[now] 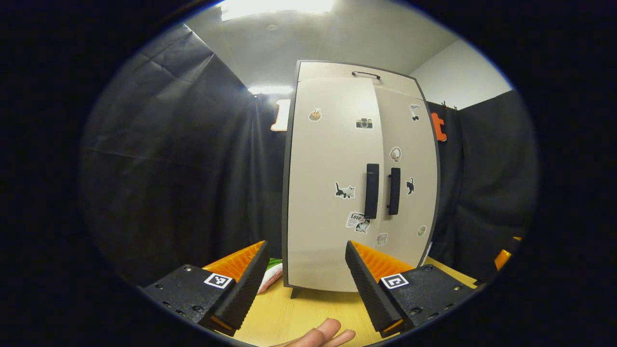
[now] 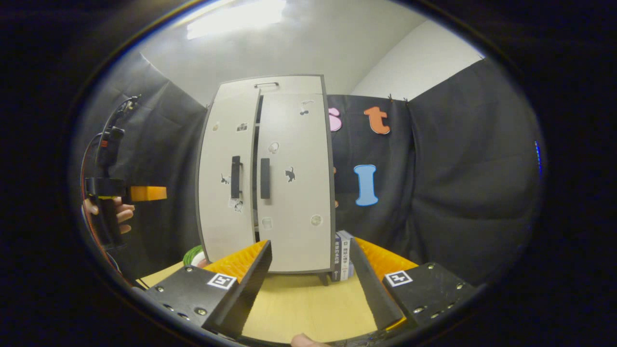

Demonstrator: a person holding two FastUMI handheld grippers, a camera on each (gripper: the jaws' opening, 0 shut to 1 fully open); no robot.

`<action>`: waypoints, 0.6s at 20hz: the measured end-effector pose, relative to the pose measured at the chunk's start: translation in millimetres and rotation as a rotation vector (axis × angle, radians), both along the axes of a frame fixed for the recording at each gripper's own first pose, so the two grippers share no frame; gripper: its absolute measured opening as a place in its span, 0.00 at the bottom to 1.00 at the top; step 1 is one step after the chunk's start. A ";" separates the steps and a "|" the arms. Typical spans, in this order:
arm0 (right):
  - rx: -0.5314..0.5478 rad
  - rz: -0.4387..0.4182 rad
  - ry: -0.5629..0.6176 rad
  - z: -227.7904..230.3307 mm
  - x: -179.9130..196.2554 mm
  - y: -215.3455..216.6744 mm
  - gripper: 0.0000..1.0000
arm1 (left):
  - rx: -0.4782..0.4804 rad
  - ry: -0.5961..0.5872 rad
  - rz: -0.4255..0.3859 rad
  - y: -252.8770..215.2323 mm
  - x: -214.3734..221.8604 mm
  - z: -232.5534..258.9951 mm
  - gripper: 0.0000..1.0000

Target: Grab one shoe with the right hand and put it into the shoe cabinet, grab the other shoe with the left hand and put it into the shoe cabinet; then close the right door with the right hand and the left door with the left hand.

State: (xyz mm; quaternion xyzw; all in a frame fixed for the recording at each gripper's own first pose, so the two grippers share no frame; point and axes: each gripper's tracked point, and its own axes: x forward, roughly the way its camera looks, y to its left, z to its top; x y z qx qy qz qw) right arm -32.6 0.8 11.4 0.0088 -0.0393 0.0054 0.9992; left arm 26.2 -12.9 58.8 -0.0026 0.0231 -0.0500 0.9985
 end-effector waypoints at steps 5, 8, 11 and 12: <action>0.012 -0.003 -0.007 2.9 -5.8 1.7 0.96 | 0.014 -0.042 -0.002 3.7 -40.2 -5.3 0.96; 0.042 0.019 -0.019 7.5 -11.7 6.3 0.94 | 0.017 -0.016 -0.009 4.2 -57.3 -24.1 0.93; 0.019 0.004 -0.017 4.4 -16.6 3.3 0.94 | -0.022 -0.004 -0.015 4.6 -70.0 -41.4 0.96; 0.011 -0.001 -0.022 4.8 -20.5 2.5 0.94 | -0.018 0.000 -0.023 4.3 -75.3 -48.2 0.96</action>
